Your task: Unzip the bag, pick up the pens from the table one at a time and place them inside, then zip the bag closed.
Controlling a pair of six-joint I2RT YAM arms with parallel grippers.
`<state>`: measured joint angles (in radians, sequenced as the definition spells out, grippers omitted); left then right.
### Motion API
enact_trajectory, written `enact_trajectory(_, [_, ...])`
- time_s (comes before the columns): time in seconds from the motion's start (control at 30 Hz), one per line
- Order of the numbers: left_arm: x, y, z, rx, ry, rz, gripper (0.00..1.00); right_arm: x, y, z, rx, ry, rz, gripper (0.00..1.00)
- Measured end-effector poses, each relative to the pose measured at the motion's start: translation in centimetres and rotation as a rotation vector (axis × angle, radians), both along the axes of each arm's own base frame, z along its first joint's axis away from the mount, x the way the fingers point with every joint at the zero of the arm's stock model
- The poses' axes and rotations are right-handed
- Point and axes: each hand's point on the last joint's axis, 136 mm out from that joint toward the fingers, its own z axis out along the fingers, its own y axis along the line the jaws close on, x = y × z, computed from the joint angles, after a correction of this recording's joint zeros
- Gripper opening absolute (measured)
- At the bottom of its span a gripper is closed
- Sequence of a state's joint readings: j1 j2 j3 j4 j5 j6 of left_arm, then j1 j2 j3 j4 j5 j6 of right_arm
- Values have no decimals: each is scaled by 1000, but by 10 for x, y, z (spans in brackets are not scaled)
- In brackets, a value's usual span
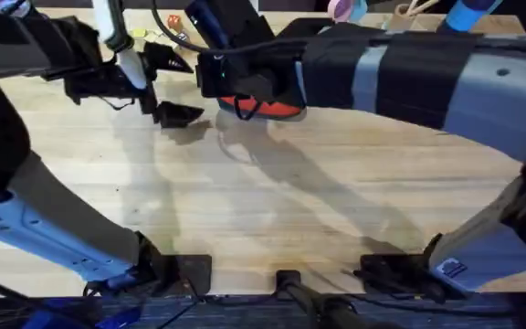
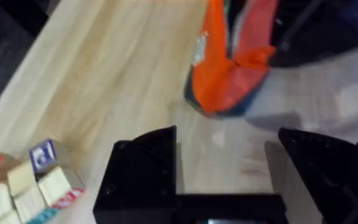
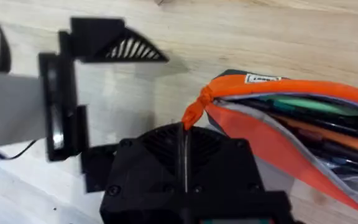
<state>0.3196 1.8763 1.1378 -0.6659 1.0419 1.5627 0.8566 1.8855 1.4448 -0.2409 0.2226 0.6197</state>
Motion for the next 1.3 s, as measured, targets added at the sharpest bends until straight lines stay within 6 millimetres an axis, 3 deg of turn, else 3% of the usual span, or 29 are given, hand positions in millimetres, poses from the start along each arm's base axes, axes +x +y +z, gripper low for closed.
enact_trajectory(0.2, [14,-20,7,-32,-20,-9,993,-1,0,4,3,-2,5,29])
enact_trajectory(0.67, [11,-43,9,-70,30,-37,993,-2,-1,5,4,-3,6,29])
enact_trajectory(0.97, [7,-49,-11,-144,107,-48,994,-2,0,5,4,-3,6,29])
enact_trajectory(1.03, [7,-50,-11,-150,111,-47,927,-2,-1,5,4,-3,6,29])
enact_trajectory(1.3, [9,-52,-4,-185,88,-57,353,-2,0,5,6,-2,9,29])
